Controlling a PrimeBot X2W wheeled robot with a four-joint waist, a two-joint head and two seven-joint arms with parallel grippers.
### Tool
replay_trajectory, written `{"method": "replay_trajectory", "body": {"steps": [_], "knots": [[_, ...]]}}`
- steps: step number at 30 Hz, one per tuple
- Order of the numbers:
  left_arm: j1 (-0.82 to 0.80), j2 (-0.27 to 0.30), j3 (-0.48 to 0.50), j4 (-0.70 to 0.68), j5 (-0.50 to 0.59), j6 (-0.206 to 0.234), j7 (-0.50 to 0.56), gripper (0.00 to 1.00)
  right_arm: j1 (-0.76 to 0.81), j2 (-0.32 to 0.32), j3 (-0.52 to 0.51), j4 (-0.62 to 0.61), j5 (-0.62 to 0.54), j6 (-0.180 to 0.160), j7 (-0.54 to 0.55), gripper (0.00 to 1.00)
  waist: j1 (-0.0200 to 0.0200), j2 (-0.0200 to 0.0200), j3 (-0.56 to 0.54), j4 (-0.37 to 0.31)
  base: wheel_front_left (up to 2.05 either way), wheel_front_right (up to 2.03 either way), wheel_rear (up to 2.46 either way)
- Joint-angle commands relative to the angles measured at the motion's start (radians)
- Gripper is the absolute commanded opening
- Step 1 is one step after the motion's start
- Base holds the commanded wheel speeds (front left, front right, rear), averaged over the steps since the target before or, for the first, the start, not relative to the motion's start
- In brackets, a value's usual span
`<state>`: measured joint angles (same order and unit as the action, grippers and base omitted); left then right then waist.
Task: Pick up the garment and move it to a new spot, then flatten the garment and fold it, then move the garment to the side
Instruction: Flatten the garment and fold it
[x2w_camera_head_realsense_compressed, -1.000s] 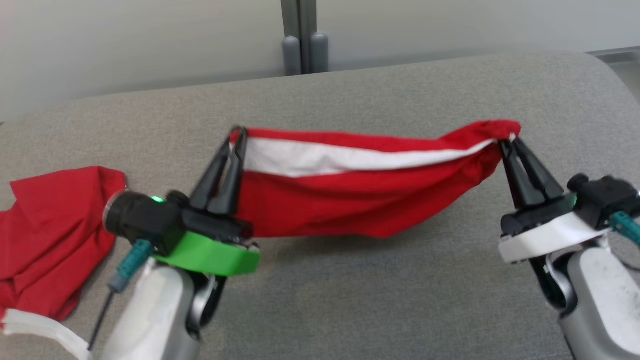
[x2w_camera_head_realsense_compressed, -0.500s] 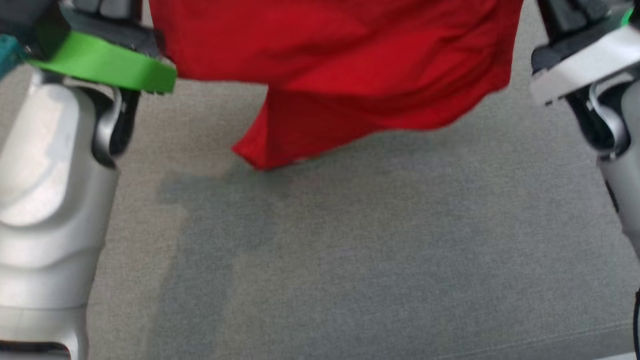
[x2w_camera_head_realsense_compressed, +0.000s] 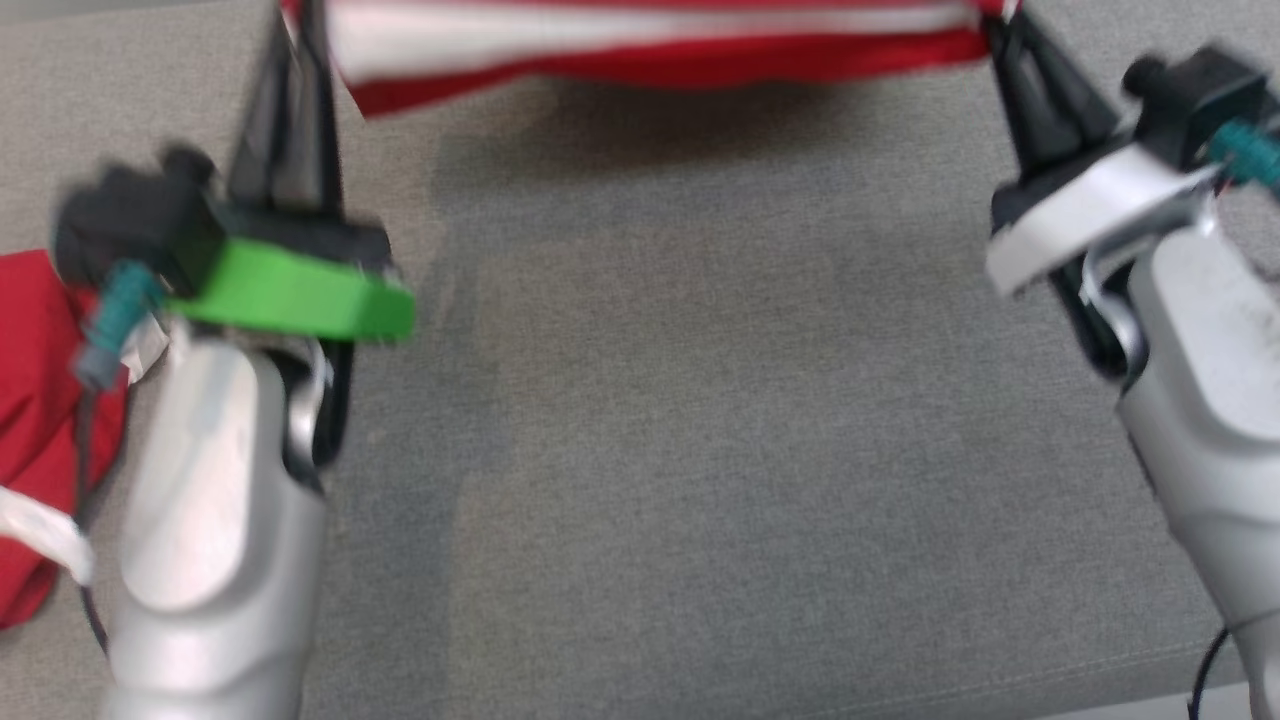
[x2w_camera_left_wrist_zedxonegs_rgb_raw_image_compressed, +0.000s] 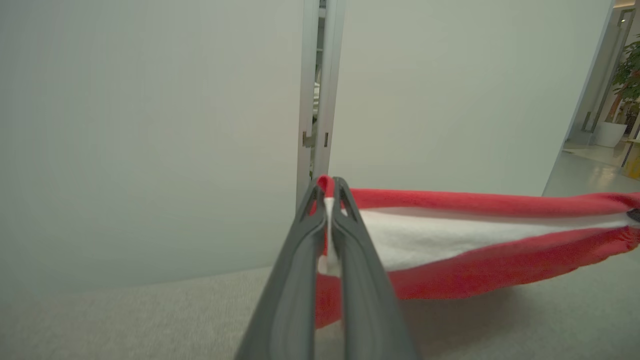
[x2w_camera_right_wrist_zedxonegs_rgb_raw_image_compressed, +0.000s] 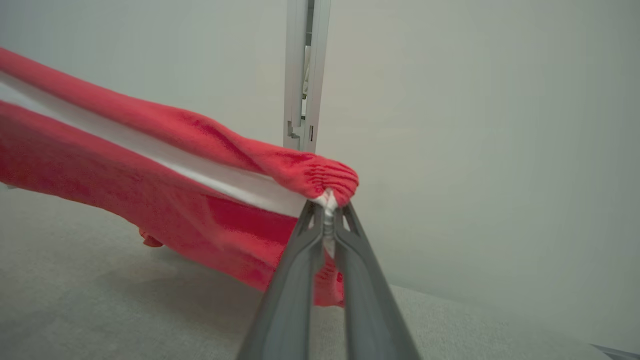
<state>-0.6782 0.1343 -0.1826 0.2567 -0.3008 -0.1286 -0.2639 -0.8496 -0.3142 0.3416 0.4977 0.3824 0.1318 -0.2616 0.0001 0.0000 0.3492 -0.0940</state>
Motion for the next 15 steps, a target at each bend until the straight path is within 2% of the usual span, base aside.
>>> {"method": "replay_trajectory", "body": {"steps": [1,2,8,10,15], "knots": [[0.085,0.001,0.001,0.022,0.009,-0.001,-0.001,0.00,0.062,-0.006,0.026,0.020,0.015,-0.002,-0.004,0.03,-0.0001,0.0000,-0.024,0.007,0.00,0.00,0.00],[0.133,-0.013,-0.003,0.033,0.006,-0.001,-0.001,0.00,0.098,-0.005,0.040,0.028,0.025,-0.002,-0.004,0.00,-0.0001,0.0000,-0.029,0.008,0.00,0.00,0.00],[0.429,-0.070,0.030,0.091,-0.029,-0.001,-0.001,0.00,0.344,0.023,0.055,0.054,0.111,-0.002,-0.005,0.00,-0.0001,0.0000,-0.079,0.014,0.00,0.00,0.00],[0.494,-0.076,0.042,0.087,-0.030,0.000,-0.001,0.00,0.405,0.030,0.044,0.041,0.129,-0.002,-0.005,0.00,-0.0001,0.0000,-0.098,0.016,0.00,0.00,0.00],[0.630,-0.080,-0.014,0.074,-0.001,0.000,-0.001,0.00,0.543,0.037,0.036,-0.020,0.136,-0.002,-0.005,0.00,-0.0001,0.0000,-0.157,0.017,0.00,0.00,0.00]]}}
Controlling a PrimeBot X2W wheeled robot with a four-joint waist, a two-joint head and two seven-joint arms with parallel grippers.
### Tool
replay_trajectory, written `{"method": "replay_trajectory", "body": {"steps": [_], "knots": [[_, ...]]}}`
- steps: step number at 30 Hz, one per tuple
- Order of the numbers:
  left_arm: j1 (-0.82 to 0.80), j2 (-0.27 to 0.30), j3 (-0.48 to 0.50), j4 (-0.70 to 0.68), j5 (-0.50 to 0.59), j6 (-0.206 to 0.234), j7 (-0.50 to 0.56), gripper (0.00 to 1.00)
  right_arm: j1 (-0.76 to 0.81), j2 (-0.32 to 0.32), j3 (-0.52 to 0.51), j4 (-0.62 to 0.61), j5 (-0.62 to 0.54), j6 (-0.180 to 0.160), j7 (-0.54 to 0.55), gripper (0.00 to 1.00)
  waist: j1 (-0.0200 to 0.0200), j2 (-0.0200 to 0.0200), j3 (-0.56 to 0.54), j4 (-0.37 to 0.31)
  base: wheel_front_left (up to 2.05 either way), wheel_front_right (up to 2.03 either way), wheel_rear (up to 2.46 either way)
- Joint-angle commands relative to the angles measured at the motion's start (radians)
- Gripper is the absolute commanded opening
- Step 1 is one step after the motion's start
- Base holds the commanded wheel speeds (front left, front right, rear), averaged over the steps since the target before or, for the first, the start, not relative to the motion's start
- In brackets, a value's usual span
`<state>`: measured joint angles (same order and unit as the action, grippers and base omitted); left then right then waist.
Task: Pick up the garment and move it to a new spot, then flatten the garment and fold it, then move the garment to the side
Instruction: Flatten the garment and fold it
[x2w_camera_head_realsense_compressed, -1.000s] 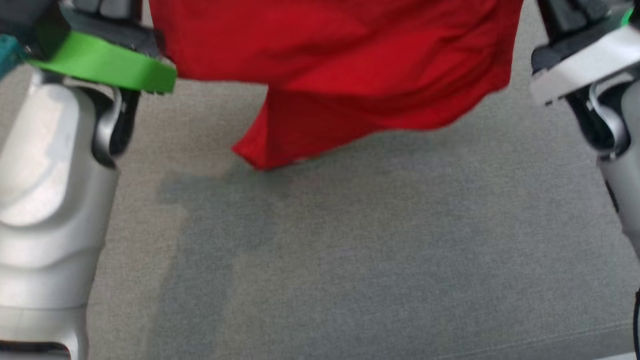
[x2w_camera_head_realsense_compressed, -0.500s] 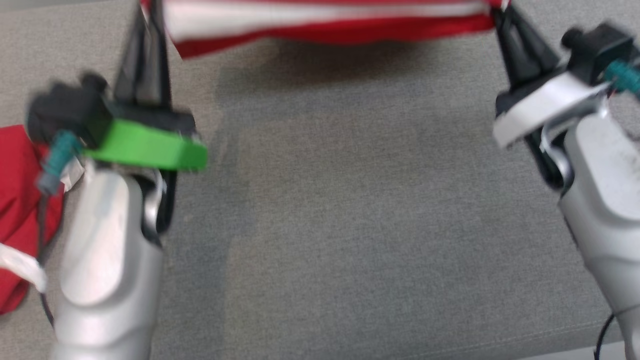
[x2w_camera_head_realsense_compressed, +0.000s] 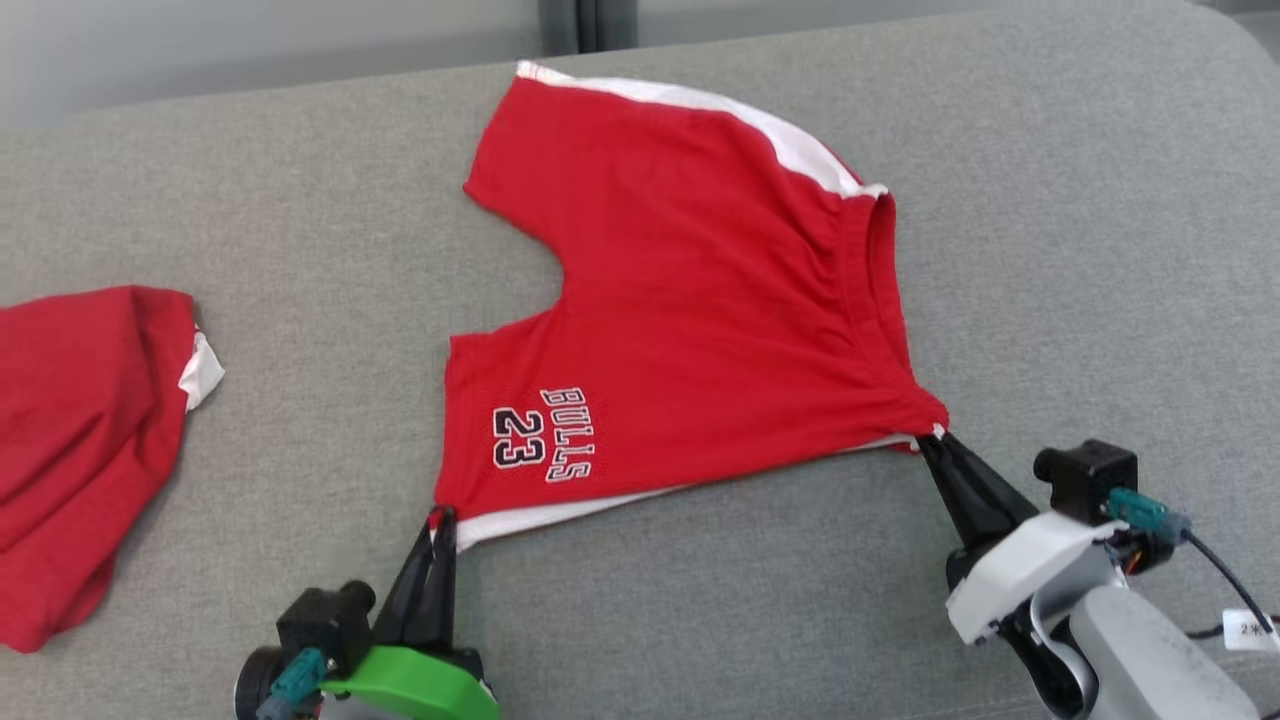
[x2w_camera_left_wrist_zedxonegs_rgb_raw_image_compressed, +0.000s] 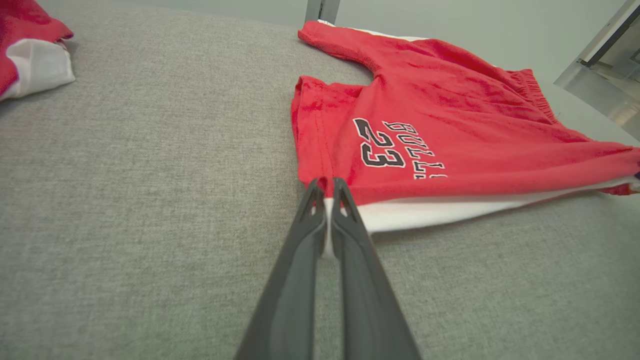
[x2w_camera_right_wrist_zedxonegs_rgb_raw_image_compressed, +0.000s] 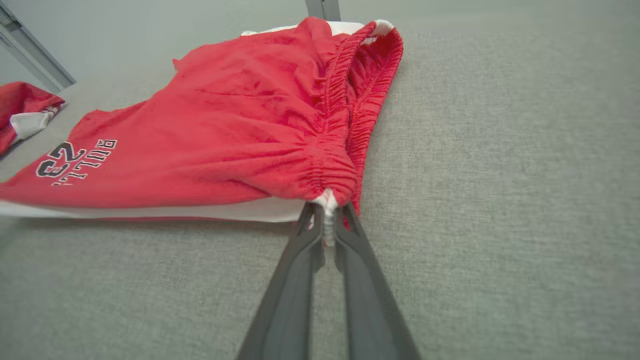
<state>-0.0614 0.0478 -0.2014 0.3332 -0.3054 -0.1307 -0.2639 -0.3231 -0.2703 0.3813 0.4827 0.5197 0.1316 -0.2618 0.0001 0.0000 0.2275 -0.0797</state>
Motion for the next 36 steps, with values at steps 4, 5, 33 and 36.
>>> {"method": "replay_trajectory", "body": {"steps": [4,5,33,36], "knots": [[0.091,0.006,0.018,-0.016,-0.002,0.002,-0.001,0.00,0.113,-0.010,-0.028,-0.057,-0.010,-0.002,-0.005,0.00,-0.0001,0.0000,-0.078,0.003,0.00,0.00,0.00],[0.108,0.007,0.028,-0.022,-0.006,0.002,-0.001,0.00,0.139,-0.007,-0.033,-0.068,-0.009,-0.002,-0.004,0.00,-0.0001,0.0000,-0.087,0.003,0.00,0.00,0.00],[-0.571,0.231,-0.215,0.124,0.006,0.002,0.000,0.00,-0.167,-0.035,0.140,-0.168,0.564,-0.001,0.166,0.00,-0.0001,0.0000,0.169,-0.158,0.00,0.00,0.00],[-0.705,0.282,-0.300,0.189,-0.043,0.002,0.007,0.00,-0.237,-0.037,0.153,-0.170,0.664,-0.001,0.202,0.00,-0.0001,0.0000,0.212,-0.177,0.00,0.00,0.00]]}}
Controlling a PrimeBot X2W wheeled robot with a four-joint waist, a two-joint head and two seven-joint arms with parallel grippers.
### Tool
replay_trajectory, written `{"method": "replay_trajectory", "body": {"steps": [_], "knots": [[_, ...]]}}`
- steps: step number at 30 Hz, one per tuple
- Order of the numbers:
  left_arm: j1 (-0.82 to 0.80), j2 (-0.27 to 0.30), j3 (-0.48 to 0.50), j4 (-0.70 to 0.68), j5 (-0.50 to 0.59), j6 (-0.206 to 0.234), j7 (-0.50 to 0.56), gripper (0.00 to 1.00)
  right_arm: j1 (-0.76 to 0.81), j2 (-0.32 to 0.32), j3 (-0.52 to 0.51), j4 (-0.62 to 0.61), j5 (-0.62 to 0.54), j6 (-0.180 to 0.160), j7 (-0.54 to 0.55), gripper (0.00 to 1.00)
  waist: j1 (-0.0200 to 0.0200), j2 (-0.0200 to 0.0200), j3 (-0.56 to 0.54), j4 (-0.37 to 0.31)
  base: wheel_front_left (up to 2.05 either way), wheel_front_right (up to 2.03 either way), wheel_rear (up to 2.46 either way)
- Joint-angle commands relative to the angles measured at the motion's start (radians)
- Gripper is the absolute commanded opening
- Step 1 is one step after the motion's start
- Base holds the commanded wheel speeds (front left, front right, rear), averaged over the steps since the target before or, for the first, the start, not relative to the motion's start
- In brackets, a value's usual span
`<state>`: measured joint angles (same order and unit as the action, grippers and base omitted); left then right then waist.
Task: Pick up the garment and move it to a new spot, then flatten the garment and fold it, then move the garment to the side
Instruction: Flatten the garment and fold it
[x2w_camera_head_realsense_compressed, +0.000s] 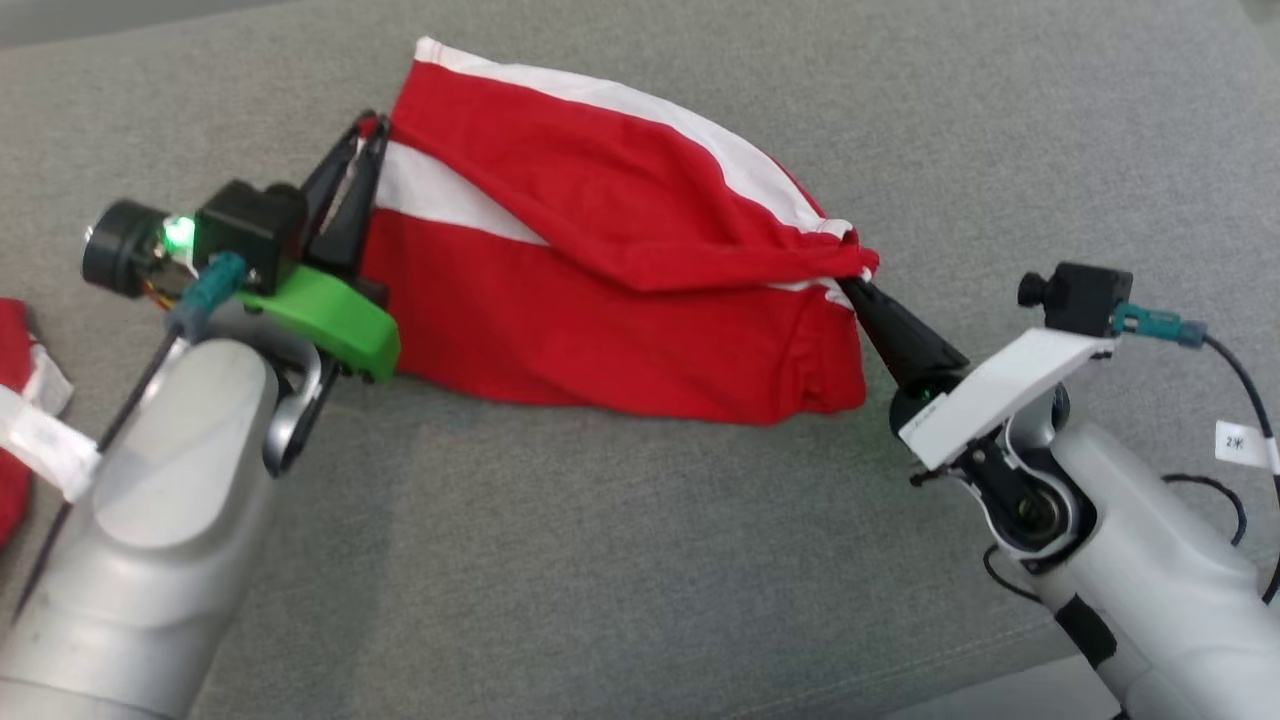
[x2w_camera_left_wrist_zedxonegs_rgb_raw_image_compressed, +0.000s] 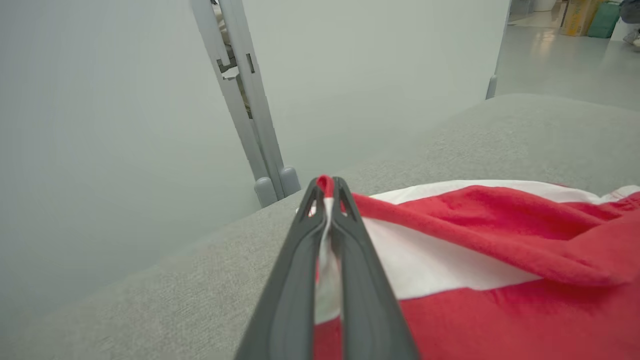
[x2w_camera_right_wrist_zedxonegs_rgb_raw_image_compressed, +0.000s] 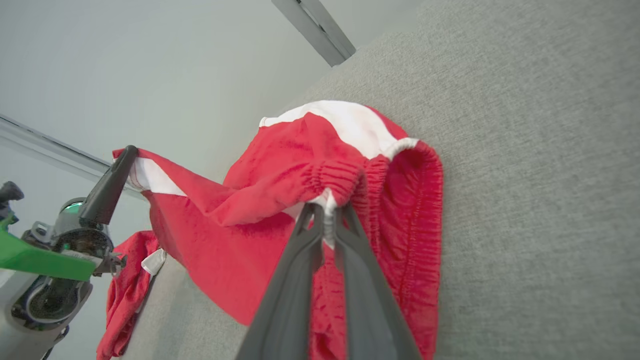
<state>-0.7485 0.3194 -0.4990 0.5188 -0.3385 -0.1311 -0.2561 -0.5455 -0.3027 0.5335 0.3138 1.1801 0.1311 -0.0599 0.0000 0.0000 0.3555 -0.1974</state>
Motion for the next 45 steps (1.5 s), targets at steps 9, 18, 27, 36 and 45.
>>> {"method": "replay_trajectory", "body": {"steps": [9,18,27,36,45], "knots": [[-0.285,0.096,-0.204,0.128,-0.144,0.002,0.033,0.00,-0.137,-0.008,0.021,-0.017,0.183,-0.001,-0.005,0.00,0.0000,0.0000,0.168,-0.109,0.00,0.00,0.00],[-0.448,0.145,-0.337,0.231,-0.262,0.002,0.051,0.00,-0.187,0.002,0.053,-0.032,0.265,-0.001,-0.046,0.00,0.0000,0.0000,0.211,-0.156,0.00,0.00,0.00],[-0.466,0.129,-0.369,0.346,-0.318,0.002,0.006,1.00,-0.203,0.000,0.112,0.010,0.244,-0.001,-0.134,1.00,0.0000,0.0000,0.212,-0.155,0.00,0.00,0.00],[-0.346,0.097,-0.240,0.334,-0.342,0.028,-0.009,1.00,-0.164,-0.047,0.106,0.097,0.138,-0.001,-0.204,1.00,0.0000,0.0000,0.154,-0.111,0.00,0.00,0.00],[-0.176,0.047,-0.108,0.295,-0.332,0.018,-0.009,1.00,-0.093,-0.004,-0.073,0.147,-0.058,-0.001,-0.206,1.00,0.0000,0.0000,0.119,-0.091,0.00,0.00,0.00]]}}
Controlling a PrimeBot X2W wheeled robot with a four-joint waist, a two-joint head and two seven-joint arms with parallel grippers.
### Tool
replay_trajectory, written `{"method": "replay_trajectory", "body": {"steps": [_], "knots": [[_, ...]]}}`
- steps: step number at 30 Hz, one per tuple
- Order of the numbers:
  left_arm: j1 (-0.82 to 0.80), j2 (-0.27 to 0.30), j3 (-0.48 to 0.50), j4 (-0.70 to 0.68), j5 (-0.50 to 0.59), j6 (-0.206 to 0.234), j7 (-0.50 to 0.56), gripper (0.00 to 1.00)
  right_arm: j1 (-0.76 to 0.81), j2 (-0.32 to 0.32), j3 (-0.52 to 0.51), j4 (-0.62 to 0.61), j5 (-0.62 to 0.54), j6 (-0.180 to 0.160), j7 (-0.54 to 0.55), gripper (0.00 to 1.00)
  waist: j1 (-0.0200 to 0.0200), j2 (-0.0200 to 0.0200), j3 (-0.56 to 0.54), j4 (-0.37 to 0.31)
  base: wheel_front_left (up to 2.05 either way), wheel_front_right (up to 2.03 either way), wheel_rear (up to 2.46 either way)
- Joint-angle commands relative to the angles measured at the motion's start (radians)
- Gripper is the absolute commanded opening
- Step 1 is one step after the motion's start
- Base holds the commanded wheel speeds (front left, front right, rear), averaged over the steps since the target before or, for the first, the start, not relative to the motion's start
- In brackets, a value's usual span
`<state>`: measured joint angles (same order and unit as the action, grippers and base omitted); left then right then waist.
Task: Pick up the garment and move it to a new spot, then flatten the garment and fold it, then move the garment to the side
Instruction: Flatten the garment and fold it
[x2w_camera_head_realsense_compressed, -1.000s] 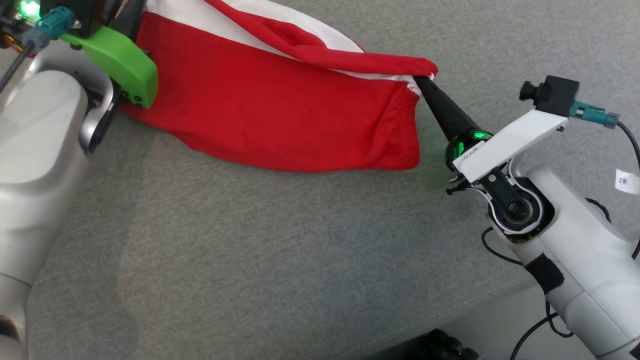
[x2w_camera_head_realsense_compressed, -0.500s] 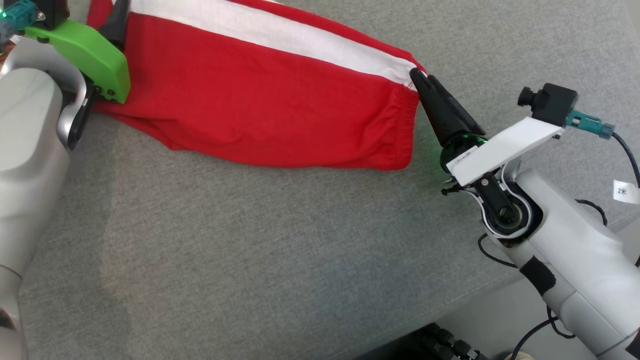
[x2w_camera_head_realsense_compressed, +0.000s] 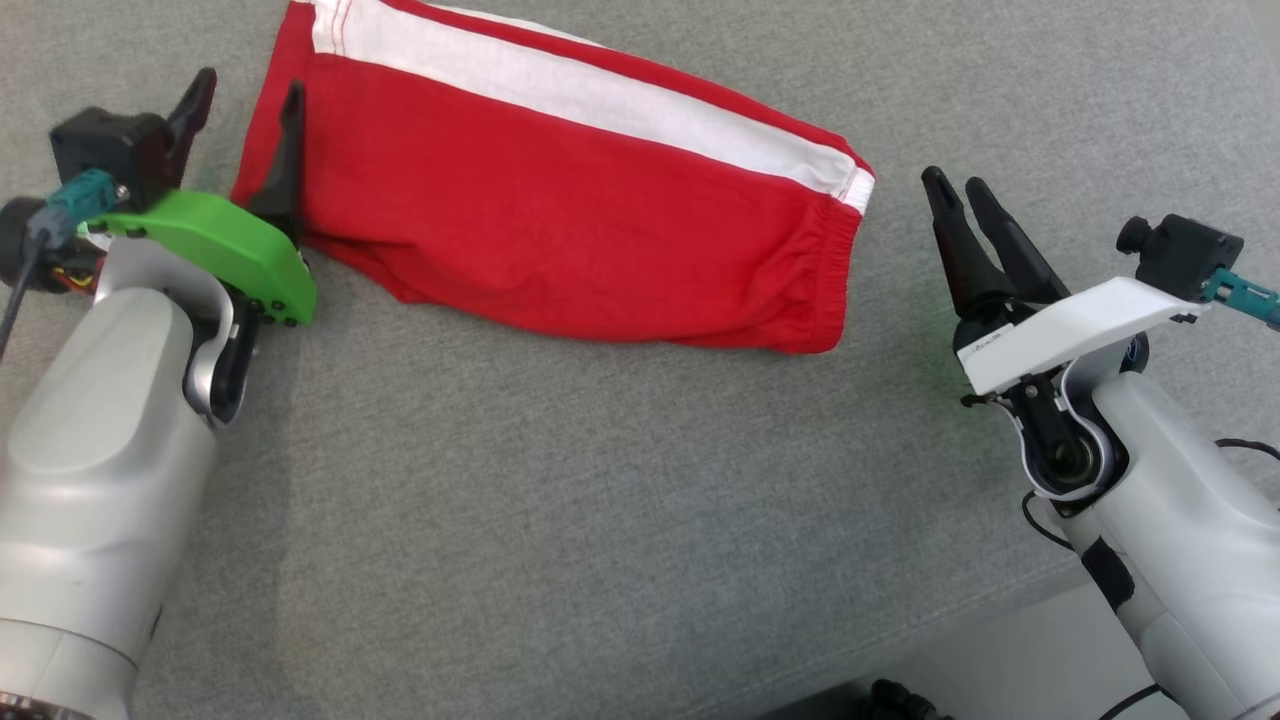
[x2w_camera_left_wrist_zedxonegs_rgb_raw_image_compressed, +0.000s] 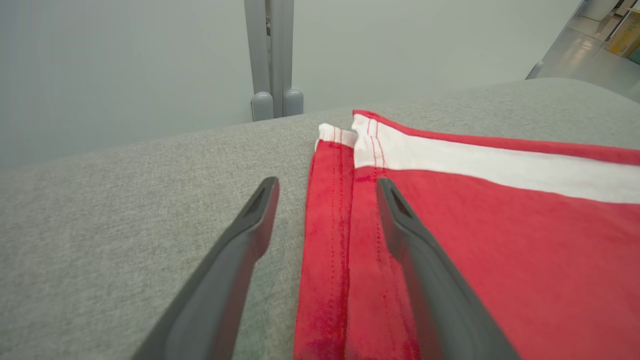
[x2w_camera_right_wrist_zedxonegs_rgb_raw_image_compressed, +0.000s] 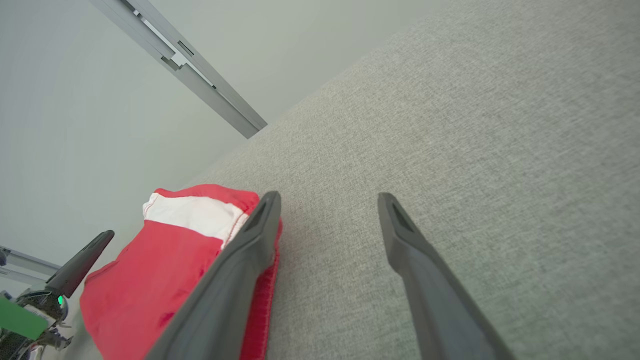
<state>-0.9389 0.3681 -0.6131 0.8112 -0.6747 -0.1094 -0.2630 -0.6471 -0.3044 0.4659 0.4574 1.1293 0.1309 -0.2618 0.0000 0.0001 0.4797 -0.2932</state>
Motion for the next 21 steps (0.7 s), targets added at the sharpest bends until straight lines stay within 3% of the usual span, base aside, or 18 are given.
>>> {"method": "replay_trajectory", "body": {"steps": [1,10,11,12,13,21], "knots": [[0.021,-0.005,0.011,0.010,0.006,-0.005,-0.001,1.00,0.014,0.001,-0.013,0.006,-0.019,0.000,-0.004,1.00,0.0000,-0.0001,-0.006,0.003,0.00,0.00,0.00],[0.048,-0.043,0.006,0.147,0.022,-0.014,0.000,1.00,0.026,0.026,-0.062,0.026,-0.097,0.000,-0.004,1.00,0.0000,-0.0001,-0.008,-0.007,0.00,0.00,0.00],[0.047,-0.051,-0.001,0.165,0.022,-0.015,0.003,0.71,0.028,0.025,-0.071,0.030,-0.112,0.000,-0.004,1.00,0.0000,-0.0001,-0.009,-0.006,0.00,0.00,0.00],[0.048,-0.056,-0.012,0.181,0.024,-0.016,0.011,0.28,0.028,0.024,-0.078,0.032,-0.127,0.000,-0.004,1.00,0.0000,-0.0001,-0.011,-0.005,0.00,0.00,0.00],[0.050,-0.063,-0.023,0.197,0.025,-0.018,0.016,0.00,0.030,0.026,-0.089,0.034,-0.143,0.000,-0.004,1.00,0.0000,-0.0001,-0.013,-0.002,0.00,0.00,0.00],[0.086,-0.100,-0.067,0.211,-0.022,-0.022,0.006,0.00,0.054,0.050,-0.179,0.048,-0.283,0.000,-0.005,1.00,0.0000,-0.0001,-0.061,0.037,0.00,0.00,0.00]]}}
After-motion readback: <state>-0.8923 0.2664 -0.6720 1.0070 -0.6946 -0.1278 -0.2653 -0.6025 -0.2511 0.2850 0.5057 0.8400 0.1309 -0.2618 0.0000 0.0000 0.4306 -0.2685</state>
